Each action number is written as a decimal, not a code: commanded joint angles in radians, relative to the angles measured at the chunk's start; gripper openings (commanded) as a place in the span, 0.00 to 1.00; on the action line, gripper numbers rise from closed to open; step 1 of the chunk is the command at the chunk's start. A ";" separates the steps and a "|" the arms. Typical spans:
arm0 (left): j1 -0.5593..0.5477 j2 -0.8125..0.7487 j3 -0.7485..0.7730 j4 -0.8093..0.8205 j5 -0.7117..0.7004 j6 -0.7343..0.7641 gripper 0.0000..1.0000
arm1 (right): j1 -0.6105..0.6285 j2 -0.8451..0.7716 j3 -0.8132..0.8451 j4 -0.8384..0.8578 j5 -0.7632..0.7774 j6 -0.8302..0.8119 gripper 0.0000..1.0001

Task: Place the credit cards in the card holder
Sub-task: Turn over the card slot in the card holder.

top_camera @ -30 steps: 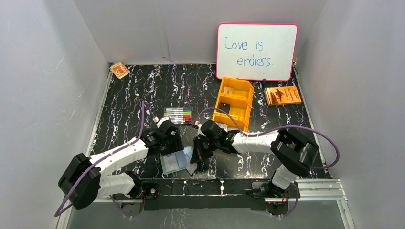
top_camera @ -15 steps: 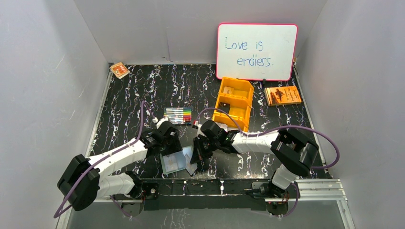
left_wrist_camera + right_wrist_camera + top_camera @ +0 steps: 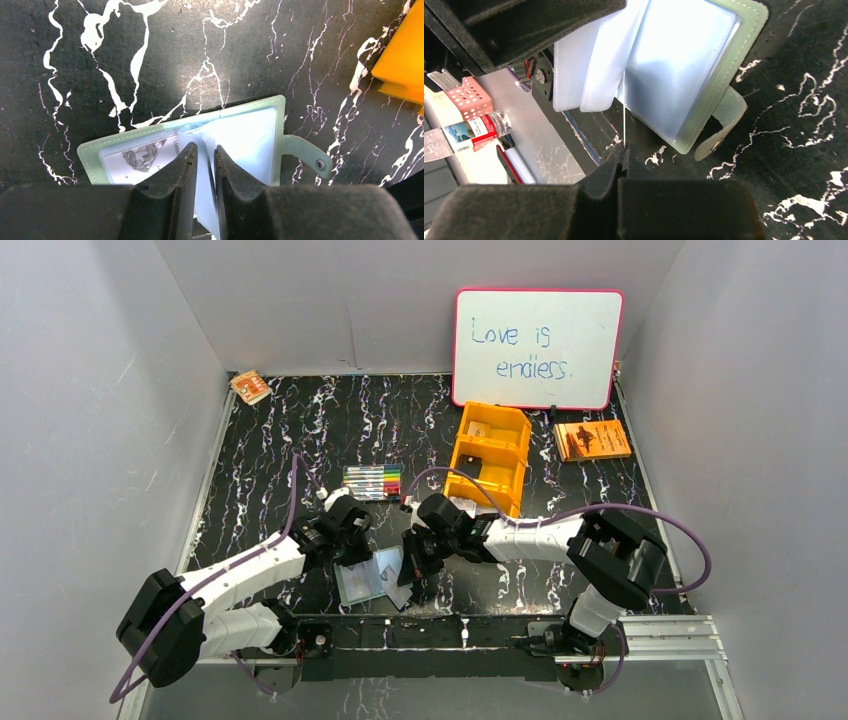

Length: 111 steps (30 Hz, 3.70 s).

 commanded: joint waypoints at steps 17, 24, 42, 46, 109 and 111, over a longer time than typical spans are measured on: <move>0.008 -0.040 0.000 -0.051 -0.043 0.004 0.10 | 0.043 -0.210 0.085 -0.220 0.093 -0.118 0.00; 0.008 -0.047 0.002 -0.062 -0.045 0.004 0.10 | 0.071 -0.139 0.117 -0.159 0.053 -0.111 0.00; 0.009 -0.091 -0.002 -0.107 -0.048 -0.011 0.20 | 0.083 -0.025 0.162 -0.260 0.240 -0.029 0.00; 0.008 -0.103 -0.001 -0.126 -0.052 -0.014 0.22 | 0.083 -0.045 0.163 -0.289 0.286 -0.020 0.00; 0.010 0.079 0.133 -0.103 -0.136 0.030 0.39 | 0.081 -0.256 -0.004 -0.290 0.467 0.157 0.00; 0.009 0.039 0.130 -0.135 -0.145 0.013 0.44 | 0.081 -0.262 0.002 -0.295 0.469 0.151 0.00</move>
